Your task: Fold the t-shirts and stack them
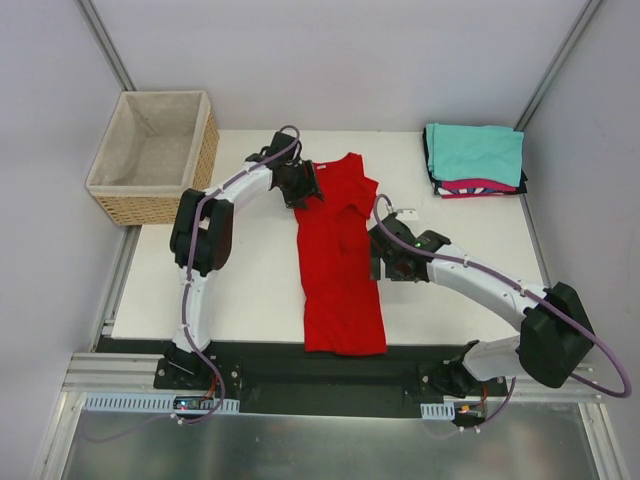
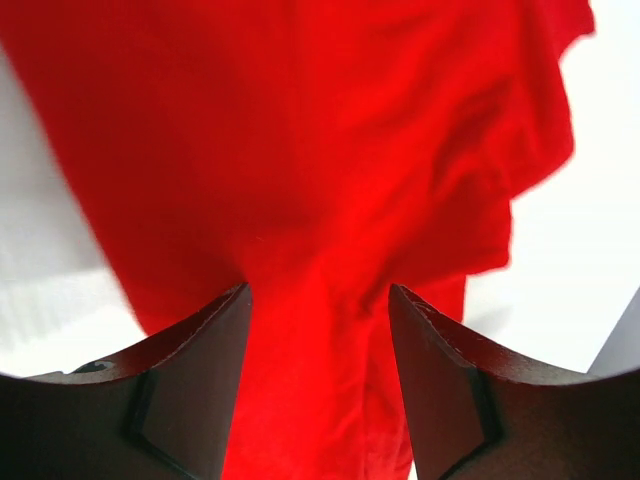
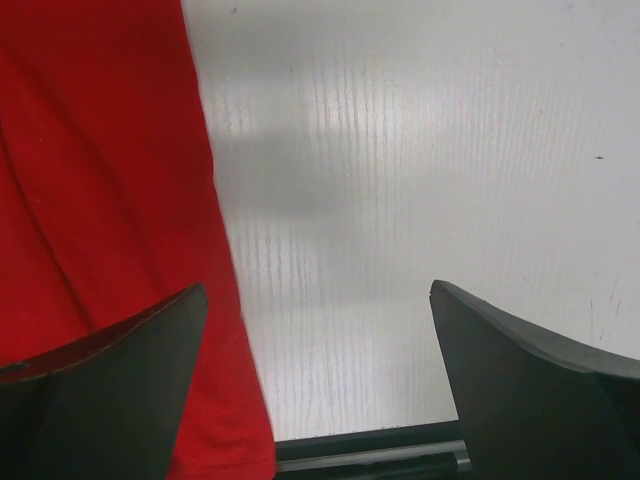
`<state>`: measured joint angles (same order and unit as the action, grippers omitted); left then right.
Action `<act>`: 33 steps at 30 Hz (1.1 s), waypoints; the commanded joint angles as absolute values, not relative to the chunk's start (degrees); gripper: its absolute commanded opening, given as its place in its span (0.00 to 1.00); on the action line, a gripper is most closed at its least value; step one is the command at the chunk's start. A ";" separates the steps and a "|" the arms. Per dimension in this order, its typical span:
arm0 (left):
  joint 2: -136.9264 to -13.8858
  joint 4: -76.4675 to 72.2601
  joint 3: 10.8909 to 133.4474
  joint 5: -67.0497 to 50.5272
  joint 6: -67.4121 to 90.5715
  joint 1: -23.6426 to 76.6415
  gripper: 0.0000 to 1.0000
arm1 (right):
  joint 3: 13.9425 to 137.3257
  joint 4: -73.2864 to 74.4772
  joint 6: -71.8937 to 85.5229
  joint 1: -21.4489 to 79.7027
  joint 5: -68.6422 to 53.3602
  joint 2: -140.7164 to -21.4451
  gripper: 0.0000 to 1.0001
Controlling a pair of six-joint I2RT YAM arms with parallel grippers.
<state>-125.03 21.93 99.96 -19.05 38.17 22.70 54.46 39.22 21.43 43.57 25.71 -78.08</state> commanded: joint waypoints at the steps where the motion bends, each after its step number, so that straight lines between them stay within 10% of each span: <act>1: -125.68 23.03 102.92 -18.99 37.53 21.71 0.57 | 53.26 37.88 19.60 42.28 24.44 -77.87 0.98; 33: -146.25 28.65 130.68 -20.91 36.48 16.26 0.59 | 54.58 37.35 18.37 39.11 21.36 -81.12 0.98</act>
<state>-144.46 26.74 126.76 -19.75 38.11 17.19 53.32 37.52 19.14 39.46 21.91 -80.16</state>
